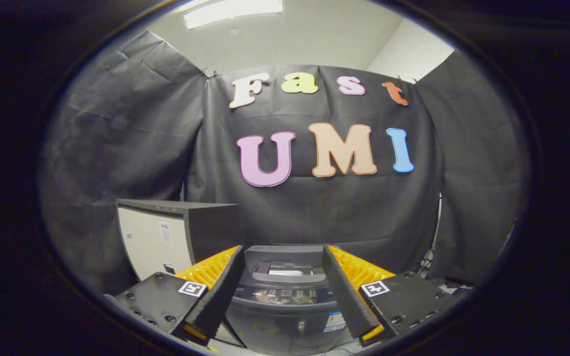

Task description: Put the clothes into the washing machine and then close the washing machine lid.

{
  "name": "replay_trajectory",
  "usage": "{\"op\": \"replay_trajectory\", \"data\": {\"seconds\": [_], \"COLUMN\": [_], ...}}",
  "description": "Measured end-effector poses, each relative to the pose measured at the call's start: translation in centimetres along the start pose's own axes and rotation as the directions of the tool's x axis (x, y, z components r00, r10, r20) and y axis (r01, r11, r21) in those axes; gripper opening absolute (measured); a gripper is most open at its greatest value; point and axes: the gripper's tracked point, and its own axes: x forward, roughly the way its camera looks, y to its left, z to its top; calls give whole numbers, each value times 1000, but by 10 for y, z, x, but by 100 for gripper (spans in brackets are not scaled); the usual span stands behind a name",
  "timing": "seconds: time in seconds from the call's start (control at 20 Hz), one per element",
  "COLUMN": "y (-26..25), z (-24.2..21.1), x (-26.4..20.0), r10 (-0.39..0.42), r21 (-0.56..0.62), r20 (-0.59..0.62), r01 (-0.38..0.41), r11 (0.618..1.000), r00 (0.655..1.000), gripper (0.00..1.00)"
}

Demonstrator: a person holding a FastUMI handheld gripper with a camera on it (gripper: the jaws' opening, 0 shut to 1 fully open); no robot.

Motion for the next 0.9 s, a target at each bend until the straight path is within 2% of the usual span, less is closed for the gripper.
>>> {"op": "replay_trajectory", "data": {"seconds": [0.2, 0.25, 0.3, 0.35, 0.55, 0.75, 0.9], "y": [-2, -12, -4, -7, 7, 1, 12], "z": [-6, -4, 3, 0, -16, -22, -31], "x": [0, -2, -34, -34, -34, -39, -37], "r10": [3, -29, -67, -90, -18, -50, -15], "r21": [9, 9, 6, 3, -38, -76, -59], "r20": [-16, -7, 8, 2, -35, -20, -11], "r01": [-3, 29, 67, 90, 17, 48, 15], "r11": [1000, 1000, 998, 996, 999, 996, 998], "r00": [1000, 1000, 998, 996, 999, 999, 1000], "gripper": [97, 97, 97, 97, 96, 98, 98]}}
